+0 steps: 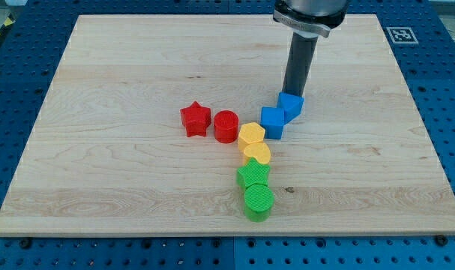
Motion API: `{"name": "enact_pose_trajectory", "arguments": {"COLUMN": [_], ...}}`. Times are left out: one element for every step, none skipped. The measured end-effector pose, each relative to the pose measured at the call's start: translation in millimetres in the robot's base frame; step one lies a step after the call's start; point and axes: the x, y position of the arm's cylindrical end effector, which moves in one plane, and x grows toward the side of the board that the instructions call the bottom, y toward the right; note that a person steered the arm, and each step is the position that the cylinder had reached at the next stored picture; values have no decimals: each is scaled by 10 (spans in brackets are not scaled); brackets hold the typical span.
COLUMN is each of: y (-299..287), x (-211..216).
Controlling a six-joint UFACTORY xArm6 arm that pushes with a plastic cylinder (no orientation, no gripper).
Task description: Push the red star towards the top left side of the board
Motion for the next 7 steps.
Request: {"name": "enact_pose_trajectory", "arguments": {"y": [-350, -801, -1273, -1733, -2108, -2254, -2254], "x": [-207, -365, -366, -352, -182, 42, 398]}}
